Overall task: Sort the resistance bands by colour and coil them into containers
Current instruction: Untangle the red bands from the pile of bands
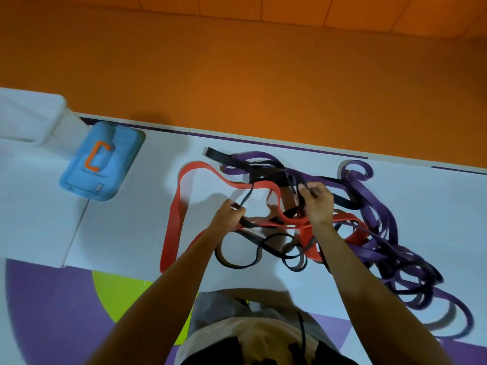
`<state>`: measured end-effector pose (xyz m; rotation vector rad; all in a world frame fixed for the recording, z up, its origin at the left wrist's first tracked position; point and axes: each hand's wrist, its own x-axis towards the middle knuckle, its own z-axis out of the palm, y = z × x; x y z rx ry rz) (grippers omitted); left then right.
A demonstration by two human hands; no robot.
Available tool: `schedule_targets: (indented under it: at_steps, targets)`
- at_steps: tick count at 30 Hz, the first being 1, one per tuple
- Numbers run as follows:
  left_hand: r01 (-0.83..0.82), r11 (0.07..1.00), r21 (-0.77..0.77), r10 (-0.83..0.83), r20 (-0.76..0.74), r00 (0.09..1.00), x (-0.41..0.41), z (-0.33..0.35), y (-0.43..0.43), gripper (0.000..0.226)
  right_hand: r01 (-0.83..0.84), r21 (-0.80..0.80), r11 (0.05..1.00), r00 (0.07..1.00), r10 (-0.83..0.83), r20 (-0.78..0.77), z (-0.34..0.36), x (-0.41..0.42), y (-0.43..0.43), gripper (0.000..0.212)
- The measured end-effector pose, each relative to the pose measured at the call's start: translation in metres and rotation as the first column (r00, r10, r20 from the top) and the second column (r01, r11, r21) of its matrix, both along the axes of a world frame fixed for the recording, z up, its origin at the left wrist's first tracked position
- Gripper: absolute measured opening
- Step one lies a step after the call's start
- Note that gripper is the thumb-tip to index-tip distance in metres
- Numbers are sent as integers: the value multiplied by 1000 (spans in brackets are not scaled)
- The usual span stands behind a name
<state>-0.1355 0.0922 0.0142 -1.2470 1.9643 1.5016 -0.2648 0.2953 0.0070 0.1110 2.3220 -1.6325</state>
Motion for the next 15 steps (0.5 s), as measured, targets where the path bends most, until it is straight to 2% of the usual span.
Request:
schedule_targets:
  at_steps: [2, 5, 8, 9, 12, 14, 15]
  targets:
    - [-166, 974, 155, 172, -28, 985, 9, 2, -8, 35, 0, 40, 999, 1000, 0, -15, -3, -3, 2, 14]
    - [-194, 947, 255, 207, -26, 978, 24, 4, -13, 34, -123, 125, 985, 992, 119, 35, -10, -4, 3, 7]
    - [-109, 977, 183, 122, -65, 990, 33, 6, -11, 8, -288, 268, 919, 957, 273, 93, -17, 3, 6, 16]
    - [-61, 990, 125, 71, -77, 994, 36, 6, -11, 7, -328, 300, 896, 945, 304, 123, -17, 7, 6, 19]
    - [-43, 999, 19, 45, -130, 990, 41, 9, -11, 24, -413, 299, 860, 909, 374, 182, -12, 15, 4, 27]
    - [-59, 997, 52, 68, -211, 975, 39, 14, -9, 33, -476, 298, 827, 879, 441, 180, -8, 16, -2, 30]
    - [-62, 994, 86, 80, -218, 973, 35, 13, -7, 39, -506, 348, 789, 862, 479, 167, -6, 16, -5, 28]
